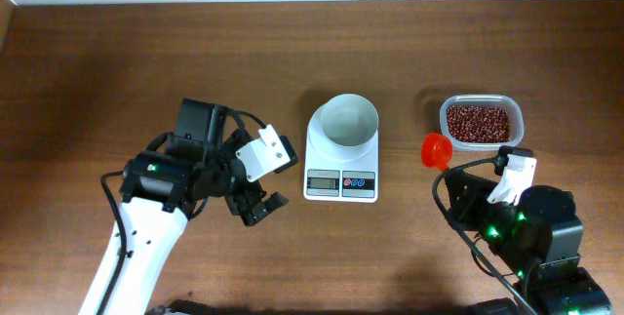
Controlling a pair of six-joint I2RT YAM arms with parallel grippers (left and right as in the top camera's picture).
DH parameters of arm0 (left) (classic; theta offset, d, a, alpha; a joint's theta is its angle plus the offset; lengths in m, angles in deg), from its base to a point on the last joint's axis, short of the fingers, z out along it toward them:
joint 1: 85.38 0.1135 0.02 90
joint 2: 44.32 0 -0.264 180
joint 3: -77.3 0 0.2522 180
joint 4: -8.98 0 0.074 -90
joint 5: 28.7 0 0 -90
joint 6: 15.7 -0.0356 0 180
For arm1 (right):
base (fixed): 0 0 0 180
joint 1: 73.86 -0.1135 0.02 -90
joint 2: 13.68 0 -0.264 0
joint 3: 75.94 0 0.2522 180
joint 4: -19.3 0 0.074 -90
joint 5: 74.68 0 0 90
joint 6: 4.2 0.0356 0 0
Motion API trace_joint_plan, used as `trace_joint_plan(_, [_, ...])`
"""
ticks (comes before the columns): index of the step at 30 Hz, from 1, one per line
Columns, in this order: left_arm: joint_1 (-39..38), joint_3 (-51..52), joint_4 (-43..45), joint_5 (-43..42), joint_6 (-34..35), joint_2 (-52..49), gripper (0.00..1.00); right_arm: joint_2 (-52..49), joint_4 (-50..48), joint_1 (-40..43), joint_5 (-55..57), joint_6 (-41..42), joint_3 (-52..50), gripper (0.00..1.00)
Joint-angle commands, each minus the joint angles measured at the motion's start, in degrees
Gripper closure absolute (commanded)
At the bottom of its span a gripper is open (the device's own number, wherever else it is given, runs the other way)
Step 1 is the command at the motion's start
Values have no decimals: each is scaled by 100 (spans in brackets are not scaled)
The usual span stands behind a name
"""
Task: Scoop and weigh 50g on scale
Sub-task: 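Retract the left gripper back and left away from the scale, then lower the orange scoop into the bean tub and scoop beans with right gripper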
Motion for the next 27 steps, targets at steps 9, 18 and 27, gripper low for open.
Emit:
trace_joint_plan(9, [424,-90,-39,-321,-114,-9,1,28,15,42,-245,61,24,96])
trace_joint_plan(18, [424,-101,76,-326,-48,-9,1,28,55,42,-245,59,24,96])
trace_joint_plan(27, [424,-175,35,-326,-28,13,1,28,52,42,-245,61,24,96])
